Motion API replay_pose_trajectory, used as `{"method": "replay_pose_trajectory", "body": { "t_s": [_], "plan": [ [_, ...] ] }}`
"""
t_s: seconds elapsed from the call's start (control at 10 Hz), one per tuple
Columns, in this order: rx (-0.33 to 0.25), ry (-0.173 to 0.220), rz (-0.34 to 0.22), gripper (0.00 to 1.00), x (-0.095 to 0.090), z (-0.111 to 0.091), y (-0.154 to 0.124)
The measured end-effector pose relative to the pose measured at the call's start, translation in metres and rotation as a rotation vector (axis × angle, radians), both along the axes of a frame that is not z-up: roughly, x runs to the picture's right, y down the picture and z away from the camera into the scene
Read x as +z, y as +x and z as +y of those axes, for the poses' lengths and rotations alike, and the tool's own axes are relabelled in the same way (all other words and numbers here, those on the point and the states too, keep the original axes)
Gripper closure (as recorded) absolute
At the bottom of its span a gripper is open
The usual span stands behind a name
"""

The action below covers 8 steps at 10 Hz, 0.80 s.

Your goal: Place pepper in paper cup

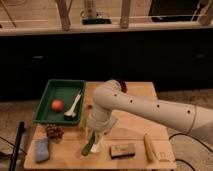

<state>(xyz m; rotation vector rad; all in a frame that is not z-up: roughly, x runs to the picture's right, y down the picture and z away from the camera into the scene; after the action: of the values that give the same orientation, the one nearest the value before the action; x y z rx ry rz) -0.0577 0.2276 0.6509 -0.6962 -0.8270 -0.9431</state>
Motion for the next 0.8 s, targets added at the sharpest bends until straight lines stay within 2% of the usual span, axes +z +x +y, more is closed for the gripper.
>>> {"method": "replay_pose_trajectory", "body": {
  "t_s": [0.1, 0.2, 0.8],
  "plan": [
    [0.001, -0.001, 0.003, 0.97, 0.0004, -0.0005, 0.0009],
    [0.001, -0.001, 0.007, 0.9, 0.0007, -0.001, 0.0019],
    [0.004, -0.016, 0.006, 0.28, 0.0056, 0.002, 0.0098]
  ]
}}
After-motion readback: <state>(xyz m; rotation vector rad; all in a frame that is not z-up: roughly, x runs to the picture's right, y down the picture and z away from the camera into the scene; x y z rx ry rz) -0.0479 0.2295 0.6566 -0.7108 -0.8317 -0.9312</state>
